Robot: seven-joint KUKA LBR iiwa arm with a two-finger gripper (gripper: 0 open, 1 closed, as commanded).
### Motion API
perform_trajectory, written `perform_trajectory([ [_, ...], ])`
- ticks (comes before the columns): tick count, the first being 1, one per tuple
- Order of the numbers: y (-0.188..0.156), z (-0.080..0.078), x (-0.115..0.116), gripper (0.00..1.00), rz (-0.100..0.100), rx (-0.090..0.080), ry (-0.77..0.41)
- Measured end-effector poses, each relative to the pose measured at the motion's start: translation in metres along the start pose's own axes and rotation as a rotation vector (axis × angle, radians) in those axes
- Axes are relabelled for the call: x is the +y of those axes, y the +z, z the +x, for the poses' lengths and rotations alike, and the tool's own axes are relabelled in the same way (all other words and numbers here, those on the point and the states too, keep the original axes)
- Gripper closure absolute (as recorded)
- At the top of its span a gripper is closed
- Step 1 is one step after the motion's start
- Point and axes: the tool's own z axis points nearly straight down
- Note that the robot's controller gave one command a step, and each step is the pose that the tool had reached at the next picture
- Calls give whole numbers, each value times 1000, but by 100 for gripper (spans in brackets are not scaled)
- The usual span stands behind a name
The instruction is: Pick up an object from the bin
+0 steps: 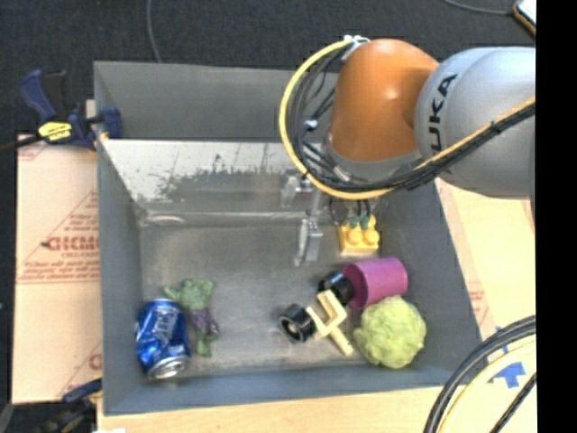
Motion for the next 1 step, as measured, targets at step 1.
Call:
perform_trajectory([
  [1,0,0,0,0,0,0,0],
])
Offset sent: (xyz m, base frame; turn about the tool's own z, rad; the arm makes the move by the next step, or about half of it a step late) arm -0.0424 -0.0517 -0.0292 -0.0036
